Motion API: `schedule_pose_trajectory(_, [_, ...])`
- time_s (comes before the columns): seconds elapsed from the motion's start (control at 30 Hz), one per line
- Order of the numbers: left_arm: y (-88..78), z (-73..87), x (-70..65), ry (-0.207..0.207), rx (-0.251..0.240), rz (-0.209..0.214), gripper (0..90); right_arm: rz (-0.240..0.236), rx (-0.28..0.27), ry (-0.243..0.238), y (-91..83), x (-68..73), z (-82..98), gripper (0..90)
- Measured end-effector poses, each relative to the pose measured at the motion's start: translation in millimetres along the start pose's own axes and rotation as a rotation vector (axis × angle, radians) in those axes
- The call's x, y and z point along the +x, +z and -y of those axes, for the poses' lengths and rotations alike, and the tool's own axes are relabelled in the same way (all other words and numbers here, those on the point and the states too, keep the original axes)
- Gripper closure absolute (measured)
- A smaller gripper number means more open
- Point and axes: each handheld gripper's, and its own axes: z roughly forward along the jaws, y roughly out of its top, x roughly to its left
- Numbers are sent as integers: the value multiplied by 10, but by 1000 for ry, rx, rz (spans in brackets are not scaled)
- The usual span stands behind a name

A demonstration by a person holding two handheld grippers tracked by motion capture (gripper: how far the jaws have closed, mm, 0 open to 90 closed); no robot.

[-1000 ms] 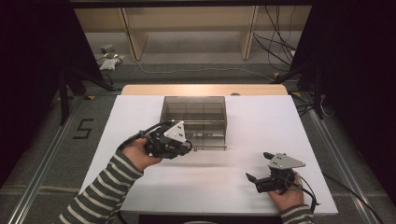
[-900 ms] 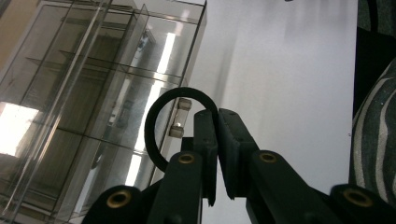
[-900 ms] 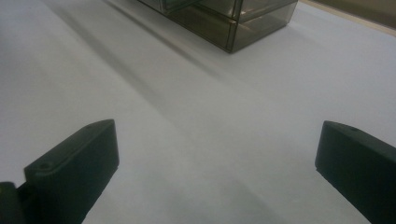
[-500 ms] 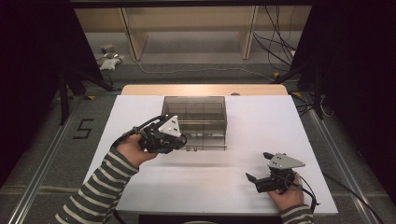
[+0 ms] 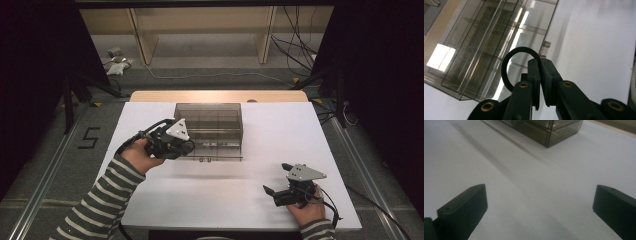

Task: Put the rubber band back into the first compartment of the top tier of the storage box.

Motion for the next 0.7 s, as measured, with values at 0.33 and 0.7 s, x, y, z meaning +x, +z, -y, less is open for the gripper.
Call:
schedule_pose_trajectory(0.33, [75,38,165,-42,41,-11,855,0,0,0,-1,1,0,7])
schedule_pose_trajectory(0.7, [142,60,258,-74,68,-24,853,1,1,-3,0,3,0,7])
